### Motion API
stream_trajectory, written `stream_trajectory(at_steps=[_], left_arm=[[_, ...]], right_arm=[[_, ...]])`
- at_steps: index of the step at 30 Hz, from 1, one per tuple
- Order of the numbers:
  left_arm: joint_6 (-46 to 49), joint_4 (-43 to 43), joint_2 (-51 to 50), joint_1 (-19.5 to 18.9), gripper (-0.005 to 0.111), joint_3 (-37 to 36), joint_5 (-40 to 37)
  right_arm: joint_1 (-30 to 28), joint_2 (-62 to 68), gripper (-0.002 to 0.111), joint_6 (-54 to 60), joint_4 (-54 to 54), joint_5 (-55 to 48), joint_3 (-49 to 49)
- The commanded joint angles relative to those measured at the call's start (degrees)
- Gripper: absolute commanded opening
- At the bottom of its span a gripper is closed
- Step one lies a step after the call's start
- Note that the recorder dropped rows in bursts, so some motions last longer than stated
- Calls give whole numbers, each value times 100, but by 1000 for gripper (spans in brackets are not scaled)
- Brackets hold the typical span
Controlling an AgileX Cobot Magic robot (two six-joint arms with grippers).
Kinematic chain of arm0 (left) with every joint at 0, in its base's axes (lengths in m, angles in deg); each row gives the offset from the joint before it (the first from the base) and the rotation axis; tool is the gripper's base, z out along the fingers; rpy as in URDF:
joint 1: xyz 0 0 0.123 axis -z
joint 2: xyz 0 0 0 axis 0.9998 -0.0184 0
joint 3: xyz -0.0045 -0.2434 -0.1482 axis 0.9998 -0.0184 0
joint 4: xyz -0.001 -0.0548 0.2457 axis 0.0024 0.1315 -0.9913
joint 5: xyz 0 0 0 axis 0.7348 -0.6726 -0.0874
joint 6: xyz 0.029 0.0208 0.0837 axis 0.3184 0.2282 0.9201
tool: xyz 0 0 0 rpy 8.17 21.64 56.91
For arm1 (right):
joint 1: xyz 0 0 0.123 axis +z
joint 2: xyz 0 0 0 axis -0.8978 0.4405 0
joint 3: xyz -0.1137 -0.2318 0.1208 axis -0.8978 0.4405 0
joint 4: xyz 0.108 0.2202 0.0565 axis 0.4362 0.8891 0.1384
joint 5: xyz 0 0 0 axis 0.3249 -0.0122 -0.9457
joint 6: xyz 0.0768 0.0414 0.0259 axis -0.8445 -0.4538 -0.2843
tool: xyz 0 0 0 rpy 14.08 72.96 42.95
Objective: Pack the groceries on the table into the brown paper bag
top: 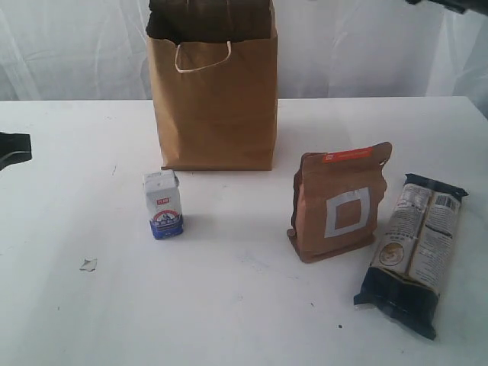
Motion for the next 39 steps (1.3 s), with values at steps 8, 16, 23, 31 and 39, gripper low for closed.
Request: stream_trajectory(at_steps=[8,16,23,31,39], left_arm=[[41,-6,71,31,0,-34,-17],[96,-6,71,31,0,-34,-17],[98,-6,71,31,0,-34,-7],[121,-6,71,31,0,-34,36],[148,-6,71,31,0,-34,125]], right_arm=[[-29,1789,0,-1340,-1214,3690,-519],[-29,2407,0,140,-1201,3555,-841],[-29,2731,0,1295,-1101,3432,-1033],[-29,3093,0,2590,6,3254,-1190],[-29,3540,28,2804,436,3324,-1520]])
